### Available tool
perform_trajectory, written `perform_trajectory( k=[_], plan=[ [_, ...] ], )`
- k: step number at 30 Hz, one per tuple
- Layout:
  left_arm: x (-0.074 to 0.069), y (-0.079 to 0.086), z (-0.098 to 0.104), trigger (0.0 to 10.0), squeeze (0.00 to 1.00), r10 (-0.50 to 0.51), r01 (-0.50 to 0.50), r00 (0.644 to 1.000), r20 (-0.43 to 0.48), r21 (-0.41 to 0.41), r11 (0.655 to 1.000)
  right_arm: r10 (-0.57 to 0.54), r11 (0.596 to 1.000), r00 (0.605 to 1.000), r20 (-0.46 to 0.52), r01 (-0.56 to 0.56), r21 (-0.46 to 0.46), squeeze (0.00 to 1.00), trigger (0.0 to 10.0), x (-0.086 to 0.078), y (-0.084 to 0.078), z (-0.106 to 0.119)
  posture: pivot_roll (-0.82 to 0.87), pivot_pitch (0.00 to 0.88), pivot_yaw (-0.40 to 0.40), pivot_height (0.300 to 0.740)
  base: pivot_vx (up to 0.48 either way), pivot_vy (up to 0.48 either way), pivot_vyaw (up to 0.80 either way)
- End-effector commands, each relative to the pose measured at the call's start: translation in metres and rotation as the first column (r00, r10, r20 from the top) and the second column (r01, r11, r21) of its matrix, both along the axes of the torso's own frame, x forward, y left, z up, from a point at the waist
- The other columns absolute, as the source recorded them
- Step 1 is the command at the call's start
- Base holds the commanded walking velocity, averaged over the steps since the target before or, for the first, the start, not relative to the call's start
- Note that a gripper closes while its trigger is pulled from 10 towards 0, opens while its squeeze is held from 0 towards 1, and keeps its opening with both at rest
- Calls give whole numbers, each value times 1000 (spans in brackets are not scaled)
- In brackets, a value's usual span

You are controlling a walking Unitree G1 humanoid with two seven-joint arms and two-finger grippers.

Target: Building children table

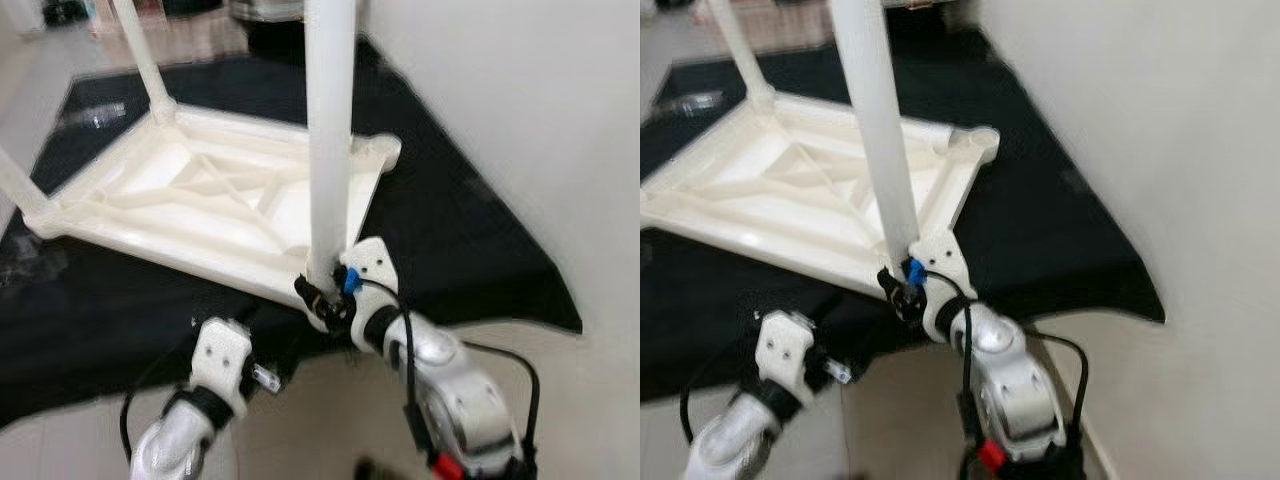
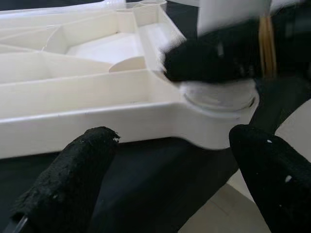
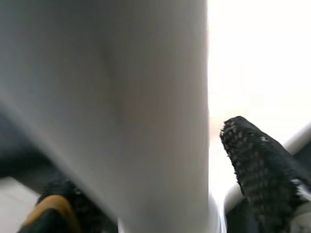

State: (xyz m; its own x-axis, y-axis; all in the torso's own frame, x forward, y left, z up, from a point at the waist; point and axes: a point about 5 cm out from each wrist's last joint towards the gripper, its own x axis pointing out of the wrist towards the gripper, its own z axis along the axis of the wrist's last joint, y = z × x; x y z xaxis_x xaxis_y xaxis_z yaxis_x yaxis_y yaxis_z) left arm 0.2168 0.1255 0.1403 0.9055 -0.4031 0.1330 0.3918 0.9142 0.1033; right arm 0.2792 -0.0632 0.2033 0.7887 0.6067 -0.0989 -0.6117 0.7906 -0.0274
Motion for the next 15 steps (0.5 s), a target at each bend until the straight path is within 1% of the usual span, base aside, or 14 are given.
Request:
perform_trajectory(
  k=[1, 2, 3, 4, 5, 6, 7, 8, 9, 10, 11, 12, 14, 15],
  plan=[
    [-3, 1, -4, 10000, 0, 7, -7, 1000, -15, 8, 1000, 325, 942, 936, 137, -333, 41, 1000, 10000, -8, 9, 31, 15, 246, -3, 740, 0, 0, 0],
    [-3, 1, -4, 10000, 0, 7, -7, 1000, -15, 8, 1000, 325, 942, 936, 137, -333, 41, 1000, 10000, -8, 9, 31, 15, 246, -3, 740, 0, 0, 0],
    [-2, 1, -3, 10000, 0, 4, -4, 1000, -15, 6, 1000, 459, 883, 870, 179, -469, 18, 1000, 10000, -13, 9, 43, 13, 246, -3, 740, 0, 0, 0],
    [-2, 1, -3, 10000, 0, 4, -4, 1000, -15, 6, 1000, 459, 883, 870, 179, -469, 18, 1000, 10000, -13, 9, 43, 13, 246, -3, 740, 0, 0, 0],
    [-2, 0, -3, 10000, 0, 2, -2, 1000, -15, 6, 1000, 547, 831, 813, 199, -556, -14, 1000, 10000, -16, 8, 50, 14, 247, -4, 740, 0, 0, 0],
    [-2, 0, -3, 10000, 0, 2, -2, 1000, -15, 6, 1000, 547, 831, 813, 199, -556, -14, 1000, 10000, -16, 8, 50, 14, 247, -4, 740, 0, 0, 0],
    [-2, 0, -3, 10000, 0, 0, 0, 1000, -14, 5, 1000, 635, 768, 751, 184, -638, -46, 0, 10000, -15, 2, 55, 19, 250, -7, 740, 0, 0, 0],
    [-2, -1, -3, 10000, 0, -1, 1, 1000, -13, 4, 1000, 708, 703, 686, 166, -706, -79, 0, 10000, -14, -5, 58, 23, 251, -9, 740, 0, 0, 0],
    [-2, -1, -2, 10000, 0, 0, 0, 1000, -12, 3, 1000, 745, 666, 649, 152, -739, -105, 0, 10000, -11, -10, 59, 27, 252, -10, 740, 0, 0, 0],
    [-2, -1, -2, 10000, 0, 0, 0, 1000, -12, 3, 1000, 745, 666, 649, 152, -739, -105, 0, 10000, -11, -10, 59, 27, 252, -10, 740, 0, 0, 0],
    [-2, -1, -1, 10000, 0, 3, -3, 1000, -9, 2, 1000, 763, 646, 632, 138, -754, -117, 0, 10000, 4, -17, 61, 42, 256, -14, 740, 0, 0, 0],
    [-2, -1, -1, 10000, 0, 3, -3, 1000, -9, 2, 1000, 763, 646, 632, 138, -754, -117, 0, 10000, 4, -17, 61, 42, 256, -14, 740, 0, 0, 0],
    [-3, -1, -1, 10000, 0, 6, -6, 1000, -8, 2, 1000, 749, 661, 648, 141, -744, -97, 0, 10000, 16, -19, 64, 43, 257, -14, 740, 0, 0, 0],
    [-3, -1, -1, 10000, 0, 6, -6, 1000, -8, 2, 1000, 749, 661, 648, 141, -744, -97, 0, 10000, 16, -19, 64, 43, 257, -14, 740, 0, 0, 0]
  ],
)
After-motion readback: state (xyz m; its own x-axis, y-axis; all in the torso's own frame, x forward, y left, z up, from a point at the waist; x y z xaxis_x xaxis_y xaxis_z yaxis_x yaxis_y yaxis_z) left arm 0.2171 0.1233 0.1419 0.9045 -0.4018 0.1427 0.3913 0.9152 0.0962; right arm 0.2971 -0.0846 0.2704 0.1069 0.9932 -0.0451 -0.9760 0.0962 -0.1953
